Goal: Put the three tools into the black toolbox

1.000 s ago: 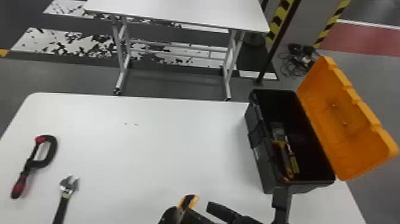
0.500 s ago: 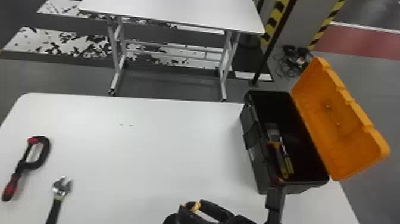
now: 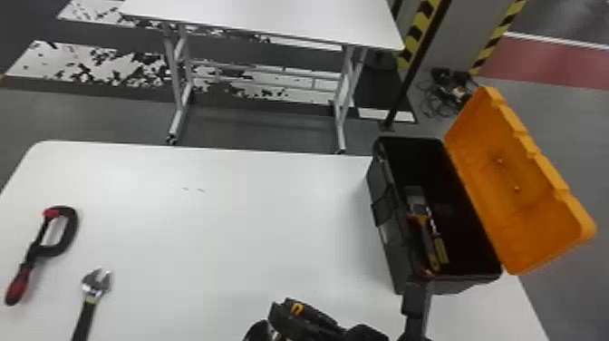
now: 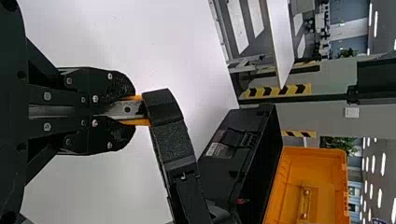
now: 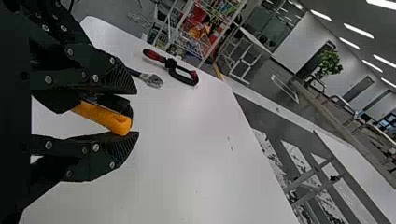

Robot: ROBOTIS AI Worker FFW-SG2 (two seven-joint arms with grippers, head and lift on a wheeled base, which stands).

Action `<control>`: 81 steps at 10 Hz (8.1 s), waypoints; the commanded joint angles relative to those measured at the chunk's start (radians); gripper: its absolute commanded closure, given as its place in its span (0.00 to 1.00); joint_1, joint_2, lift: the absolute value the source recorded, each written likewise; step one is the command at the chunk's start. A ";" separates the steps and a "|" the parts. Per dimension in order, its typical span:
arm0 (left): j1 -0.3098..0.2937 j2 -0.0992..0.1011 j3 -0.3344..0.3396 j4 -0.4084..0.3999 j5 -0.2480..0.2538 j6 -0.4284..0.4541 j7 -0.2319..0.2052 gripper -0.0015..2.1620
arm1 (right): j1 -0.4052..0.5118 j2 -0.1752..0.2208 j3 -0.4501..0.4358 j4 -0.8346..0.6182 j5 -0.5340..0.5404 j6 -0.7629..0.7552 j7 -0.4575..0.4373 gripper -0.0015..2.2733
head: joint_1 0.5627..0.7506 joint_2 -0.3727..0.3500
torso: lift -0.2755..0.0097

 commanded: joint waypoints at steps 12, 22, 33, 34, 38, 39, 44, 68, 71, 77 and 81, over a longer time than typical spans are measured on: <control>0.024 0.015 -0.006 -0.022 0.005 0.029 0.075 0.00 | 0.001 0.001 -0.141 -0.158 -0.058 0.015 -0.029 0.99 | 0.70 0.22 | 0.79; 0.094 0.044 0.006 -0.018 0.000 -0.045 0.169 0.00 | -0.069 -0.051 -0.434 -0.338 0.148 -0.314 -0.129 0.99 | 0.70 0.03 | 0.79; 0.119 0.046 0.051 -0.015 0.014 -0.082 0.167 0.00 | -0.022 -0.189 -0.328 0.053 0.425 -0.832 -0.178 0.99 | 0.70 0.03 | 0.79; 0.123 0.050 0.051 -0.018 0.014 -0.082 0.167 0.00 | -0.017 -0.189 -0.353 0.063 0.405 -0.838 -0.176 0.99 | 0.70 0.03 | 0.79; 0.143 0.061 0.051 -0.036 0.005 -0.082 0.169 0.00 | -0.008 -0.184 -0.436 0.096 0.223 -0.780 -0.153 0.00 | 0.70 0.03 | 0.79; 0.143 0.055 0.063 -0.036 0.005 -0.082 0.167 0.00 | -0.008 -0.178 -0.470 0.089 0.115 -0.663 -0.110 0.00 | 0.70 0.03 | 0.79; 0.145 -0.091 0.341 -0.019 0.118 -0.100 0.037 0.04 | 0.000 -0.092 -0.499 0.010 -0.122 -0.283 0.063 0.03 | 0.70 0.03 | 0.79; -0.015 -0.243 0.902 -0.079 0.459 0.774 -0.295 0.07 | 0.144 -0.006 -0.270 -0.039 -0.001 -0.556 0.074 0.04 | 0.70 0.83 | 0.79; -0.025 -0.229 0.917 -0.176 0.400 0.998 -0.247 0.07 | 0.138 -0.008 -0.279 -0.031 -0.003 -0.553 0.074 0.04 | 0.70 0.90 | 0.79; -0.065 -0.210 0.850 -0.205 0.281 1.179 -0.249 0.07 | 0.108 -0.015 -0.295 -0.011 -0.020 -0.556 0.084 0.04 | 0.70 0.95 | 0.79; -0.085 -0.213 0.831 -0.271 0.238 1.251 -0.249 0.07 | 0.076 -0.018 -0.355 0.035 -0.082 -0.556 0.130 0.04 | 0.70 0.89 | 0.79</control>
